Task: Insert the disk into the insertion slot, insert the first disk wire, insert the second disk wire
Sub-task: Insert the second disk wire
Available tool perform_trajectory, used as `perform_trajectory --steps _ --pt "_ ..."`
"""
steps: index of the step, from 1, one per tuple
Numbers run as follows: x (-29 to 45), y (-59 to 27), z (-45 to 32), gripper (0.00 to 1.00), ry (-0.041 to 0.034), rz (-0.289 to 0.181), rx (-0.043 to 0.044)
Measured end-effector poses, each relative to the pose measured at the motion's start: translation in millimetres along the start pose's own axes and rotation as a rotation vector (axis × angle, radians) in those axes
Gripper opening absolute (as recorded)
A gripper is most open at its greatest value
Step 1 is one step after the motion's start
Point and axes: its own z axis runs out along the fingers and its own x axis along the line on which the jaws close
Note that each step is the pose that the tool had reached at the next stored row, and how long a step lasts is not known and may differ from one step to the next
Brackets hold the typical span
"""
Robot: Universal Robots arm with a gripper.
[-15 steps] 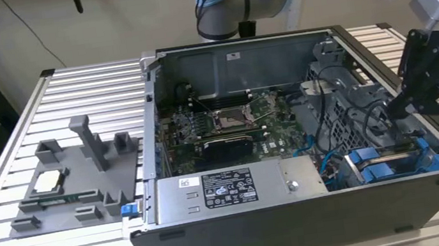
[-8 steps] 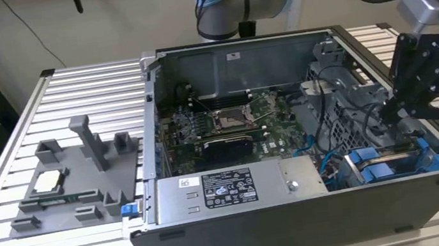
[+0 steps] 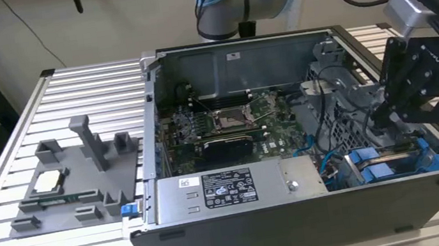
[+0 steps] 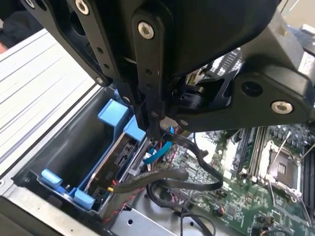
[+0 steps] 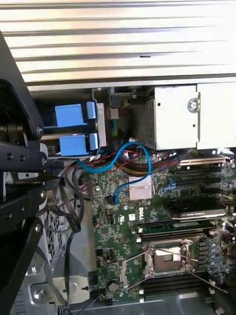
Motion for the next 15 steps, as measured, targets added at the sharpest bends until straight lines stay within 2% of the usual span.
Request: perform_trajectory --steps 4,6,8,11,15 --pt "0.2 1.3 0.2 0.16 0.0358 -0.006 0.0012" --pt "0.3 2.4 0.4 0.16 0.0571 -0.007 0.0046" --pt "0.4 4.2 1.1 0.16 0.0712 -0.009 0.0202" --pt "0.8 7.8 2.6 0.16 0.0855 -0.010 0.0446" --pt "1.0 8.1 4.1 0.16 0.0907 -0.010 0.0500"
